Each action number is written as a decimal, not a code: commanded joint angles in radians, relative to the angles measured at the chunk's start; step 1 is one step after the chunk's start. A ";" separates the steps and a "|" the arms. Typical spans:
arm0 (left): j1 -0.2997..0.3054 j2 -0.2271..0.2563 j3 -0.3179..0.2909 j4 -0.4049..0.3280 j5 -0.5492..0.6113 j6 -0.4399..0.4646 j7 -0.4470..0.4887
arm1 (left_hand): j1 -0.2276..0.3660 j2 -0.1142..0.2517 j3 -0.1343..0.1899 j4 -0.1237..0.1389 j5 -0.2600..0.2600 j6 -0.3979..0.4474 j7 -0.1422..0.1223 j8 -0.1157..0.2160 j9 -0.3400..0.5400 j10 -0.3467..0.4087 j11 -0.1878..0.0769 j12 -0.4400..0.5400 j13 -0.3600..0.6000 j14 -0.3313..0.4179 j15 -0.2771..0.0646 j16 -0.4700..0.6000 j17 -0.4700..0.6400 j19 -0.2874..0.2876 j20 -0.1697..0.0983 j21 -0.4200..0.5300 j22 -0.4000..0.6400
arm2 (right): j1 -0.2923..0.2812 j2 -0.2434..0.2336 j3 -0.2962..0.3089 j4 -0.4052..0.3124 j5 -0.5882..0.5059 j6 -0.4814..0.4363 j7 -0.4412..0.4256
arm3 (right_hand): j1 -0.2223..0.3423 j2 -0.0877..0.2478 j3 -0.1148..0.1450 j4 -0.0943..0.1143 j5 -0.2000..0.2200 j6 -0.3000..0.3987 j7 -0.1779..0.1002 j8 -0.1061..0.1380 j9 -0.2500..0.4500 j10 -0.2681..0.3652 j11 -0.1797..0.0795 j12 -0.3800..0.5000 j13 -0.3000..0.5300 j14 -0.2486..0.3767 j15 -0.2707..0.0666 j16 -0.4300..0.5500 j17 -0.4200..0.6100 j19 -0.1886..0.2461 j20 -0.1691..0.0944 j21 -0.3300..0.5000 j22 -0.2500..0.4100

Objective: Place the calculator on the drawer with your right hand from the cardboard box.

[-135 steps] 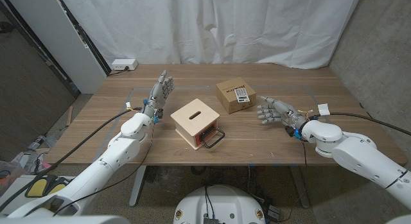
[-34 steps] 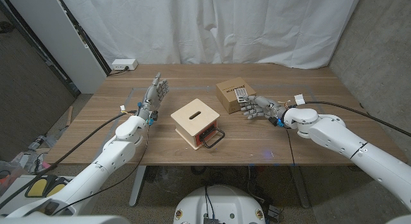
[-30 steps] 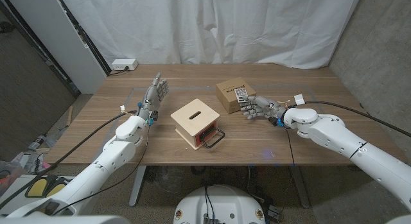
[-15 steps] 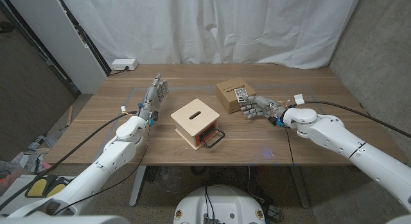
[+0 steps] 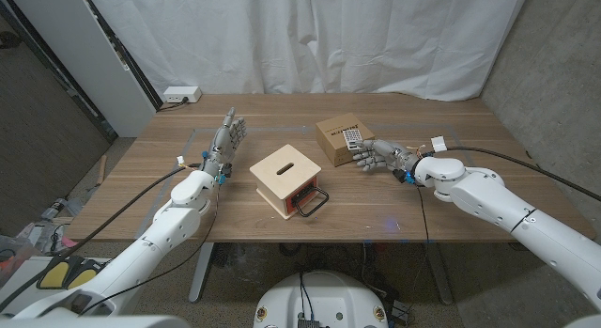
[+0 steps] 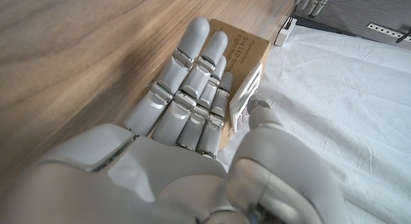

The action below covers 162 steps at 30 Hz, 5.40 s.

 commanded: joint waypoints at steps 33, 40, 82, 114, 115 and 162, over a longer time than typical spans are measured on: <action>-0.083 -0.039 0.027 0.107 -0.001 0.003 -0.049 | 0.005 0.012 -0.011 -0.001 -0.002 0.007 -0.003 -0.003 0.005 0.011 0.000 -0.004 0.002 0.011 0.002 -0.001 0.006 0.009 -0.012 -0.010 0.006 | 0.017 0.007 0.004 -0.004 -0.010 -0.026 -0.025 | 0.115 -0.020 0.059 -0.006 0.001 0.065 -0.025 0.014 0.017 0.076 -0.022 -0.001 0.002 0.020 -0.009 0.020 0.020 -0.022 0.000 0.053 0.049; -0.090 -0.046 0.030 0.118 -0.002 0.000 -0.053 | 0.005 0.013 -0.012 -0.001 -0.002 0.008 -0.002 -0.003 0.005 0.012 -0.003 -0.004 0.002 0.012 0.001 -0.001 0.006 0.009 -0.012 -0.012 0.006 | 0.007 -0.001 0.013 -0.017 -0.009 -0.013 -0.026 | 0.138 -0.012 0.072 -0.001 0.003 0.072 -0.025 0.016 0.022 0.089 -0.023 -0.002 0.003 0.023 -0.007 0.021 0.021 -0.026 0.000 0.064 0.059; -0.065 -0.022 0.029 0.055 0.004 0.017 -0.041 | 0.009 0.018 -0.020 -0.001 -0.005 0.008 -0.004 -0.003 0.005 0.011 -0.001 -0.005 0.002 0.013 0.002 -0.002 0.006 0.011 -0.011 -0.017 0.006 | -0.014 -0.105 0.081 -0.137 0.142 -0.102 0.056 | 0.197 0.033 0.135 0.010 0.023 0.180 0.002 0.044 0.054 0.213 0.000 0.007 0.005 0.054 -0.006 0.048 0.019 -0.046 0.000 0.133 0.123; -0.044 0.019 0.013 0.002 0.011 0.012 -0.045 | 0.013 0.022 -0.025 -0.001 -0.006 0.010 -0.004 -0.003 0.005 0.016 -0.004 -0.004 0.002 0.018 -0.001 0.000 0.006 0.014 -0.012 -0.019 0.006 | -0.021 -0.195 0.096 -0.269 0.233 -0.208 0.054 | 0.201 0.035 0.155 0.011 0.036 0.180 0.013 0.043 0.074 0.218 0.010 0.005 0.015 0.063 -0.006 0.059 0.016 -0.051 0.001 0.156 0.144; -0.042 0.020 0.011 0.000 0.010 0.009 -0.044 | 0.013 0.022 -0.025 -0.001 -0.006 0.011 -0.004 -0.003 0.005 0.016 -0.004 -0.004 0.002 0.018 -0.001 0.000 0.006 0.014 -0.012 -0.019 0.006 | -0.017 -0.198 0.094 -0.270 0.232 -0.211 0.059 | 0.200 0.035 0.156 0.011 0.036 0.181 0.014 0.043 0.074 0.219 0.010 0.005 0.016 0.063 -0.006 0.059 0.016 -0.051 0.001 0.156 0.145; -0.044 0.031 0.005 -0.053 -0.015 -0.005 -0.101 | 0.019 0.027 -0.034 -0.001 -0.009 0.025 -0.004 0.000 0.005 0.029 0.000 -0.001 0.002 0.031 -0.002 0.001 0.005 0.020 -0.014 -0.021 0.007 | 0.048 -0.229 0.055 -0.336 0.271 -0.280 0.152 | 0.199 0.034 0.176 0.012 0.047 0.181 0.021 0.035 0.088 0.218 0.013 0.001 0.022 0.068 -0.006 0.073 0.009 -0.057 0.001 0.184 0.171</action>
